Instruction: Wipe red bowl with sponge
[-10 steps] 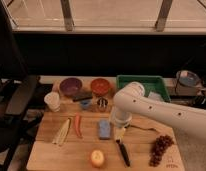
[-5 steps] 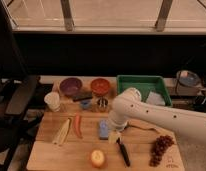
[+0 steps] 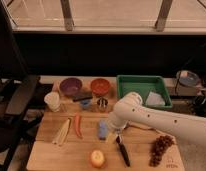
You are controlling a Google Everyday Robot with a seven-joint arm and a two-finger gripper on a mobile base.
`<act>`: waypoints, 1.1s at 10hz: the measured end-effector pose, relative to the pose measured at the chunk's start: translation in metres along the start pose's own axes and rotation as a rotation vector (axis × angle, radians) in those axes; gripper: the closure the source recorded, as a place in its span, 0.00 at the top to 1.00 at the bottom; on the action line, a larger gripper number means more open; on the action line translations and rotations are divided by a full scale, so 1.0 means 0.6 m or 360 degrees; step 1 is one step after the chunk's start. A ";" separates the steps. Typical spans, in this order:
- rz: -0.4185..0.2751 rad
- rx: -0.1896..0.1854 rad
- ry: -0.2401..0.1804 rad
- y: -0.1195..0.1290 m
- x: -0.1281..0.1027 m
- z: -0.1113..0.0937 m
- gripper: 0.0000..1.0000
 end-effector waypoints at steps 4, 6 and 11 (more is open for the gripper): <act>-0.0001 0.0039 0.0003 -0.016 0.000 0.035 0.65; 0.0007 0.0038 0.0017 -0.020 0.008 0.064 0.65; 0.0011 0.0029 0.0020 -0.022 0.012 0.077 0.28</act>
